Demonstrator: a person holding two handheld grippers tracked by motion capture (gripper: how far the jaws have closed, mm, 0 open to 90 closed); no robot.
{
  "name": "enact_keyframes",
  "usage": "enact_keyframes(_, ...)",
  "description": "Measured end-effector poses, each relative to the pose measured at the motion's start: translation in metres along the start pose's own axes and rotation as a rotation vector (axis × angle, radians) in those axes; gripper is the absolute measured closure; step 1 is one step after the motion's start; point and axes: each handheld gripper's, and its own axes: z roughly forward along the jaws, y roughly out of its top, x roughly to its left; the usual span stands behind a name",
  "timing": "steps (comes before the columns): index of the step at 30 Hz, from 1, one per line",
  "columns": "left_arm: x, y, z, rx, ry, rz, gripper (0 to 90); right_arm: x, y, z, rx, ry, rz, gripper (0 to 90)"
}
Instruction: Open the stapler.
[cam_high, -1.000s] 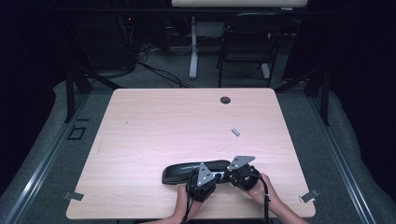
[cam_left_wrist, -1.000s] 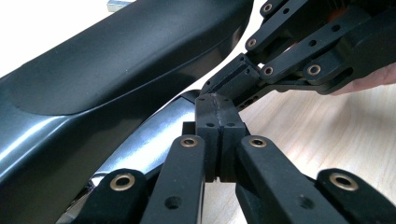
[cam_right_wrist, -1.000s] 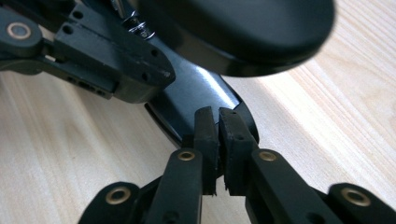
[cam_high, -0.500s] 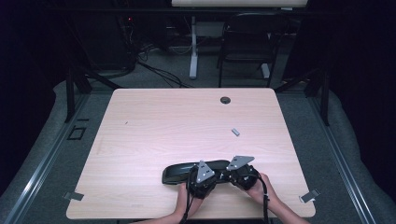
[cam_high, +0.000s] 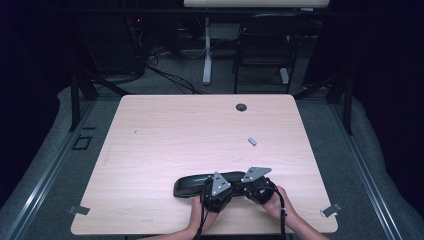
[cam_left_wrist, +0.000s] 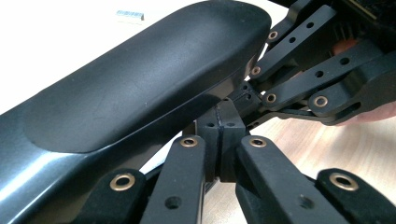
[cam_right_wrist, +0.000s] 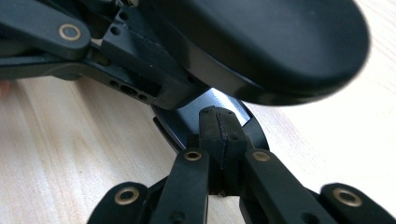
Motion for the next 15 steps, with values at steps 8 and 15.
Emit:
enact_keyframes(8,-0.0006,-0.0010,0.0023,-0.017,0.001,-0.009,90.0,0.0008,-0.0008,0.0003,-0.008,-0.005,0.016,90.0)
enact_keyframes(15,-0.0027,0.0003,0.0034,-0.007,0.030,0.006,90.0,0.0000,-0.0013,0.0002,-0.010,0.001,0.029,90.0)
